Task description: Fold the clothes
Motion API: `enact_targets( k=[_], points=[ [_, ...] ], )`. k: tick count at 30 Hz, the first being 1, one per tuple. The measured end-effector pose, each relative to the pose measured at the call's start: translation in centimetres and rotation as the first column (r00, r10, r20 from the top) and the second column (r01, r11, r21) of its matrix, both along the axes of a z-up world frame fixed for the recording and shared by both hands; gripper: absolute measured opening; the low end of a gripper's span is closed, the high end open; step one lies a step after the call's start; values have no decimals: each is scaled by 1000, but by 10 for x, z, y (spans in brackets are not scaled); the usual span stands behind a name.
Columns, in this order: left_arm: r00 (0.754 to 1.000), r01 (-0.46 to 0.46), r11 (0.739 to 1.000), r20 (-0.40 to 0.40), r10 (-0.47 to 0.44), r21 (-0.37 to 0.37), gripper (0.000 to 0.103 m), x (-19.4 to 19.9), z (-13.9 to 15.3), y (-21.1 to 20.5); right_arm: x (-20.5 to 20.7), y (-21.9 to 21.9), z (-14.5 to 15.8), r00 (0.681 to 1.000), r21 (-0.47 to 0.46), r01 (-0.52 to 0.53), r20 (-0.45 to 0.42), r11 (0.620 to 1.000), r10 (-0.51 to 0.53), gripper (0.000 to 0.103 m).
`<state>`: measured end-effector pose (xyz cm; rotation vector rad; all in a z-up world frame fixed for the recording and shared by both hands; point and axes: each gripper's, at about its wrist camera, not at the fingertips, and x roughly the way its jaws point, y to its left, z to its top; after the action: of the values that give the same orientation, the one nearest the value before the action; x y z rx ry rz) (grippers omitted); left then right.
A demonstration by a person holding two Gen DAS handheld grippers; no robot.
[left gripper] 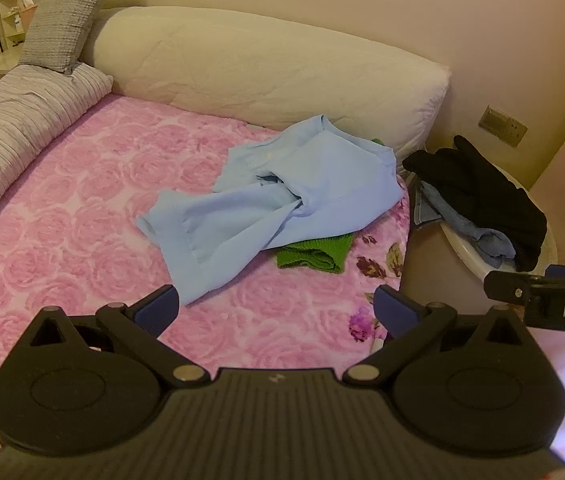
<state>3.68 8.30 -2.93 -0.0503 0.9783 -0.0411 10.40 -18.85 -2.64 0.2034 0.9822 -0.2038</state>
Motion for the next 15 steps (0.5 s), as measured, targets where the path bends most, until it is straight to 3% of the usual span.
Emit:
enact_targets(
  k=[15],
  points=[
    [996,-35,999,-86,37,24,102,45,-32,3,33,-32,-40,999,33,15,-44,999,-14,89]
  ],
)
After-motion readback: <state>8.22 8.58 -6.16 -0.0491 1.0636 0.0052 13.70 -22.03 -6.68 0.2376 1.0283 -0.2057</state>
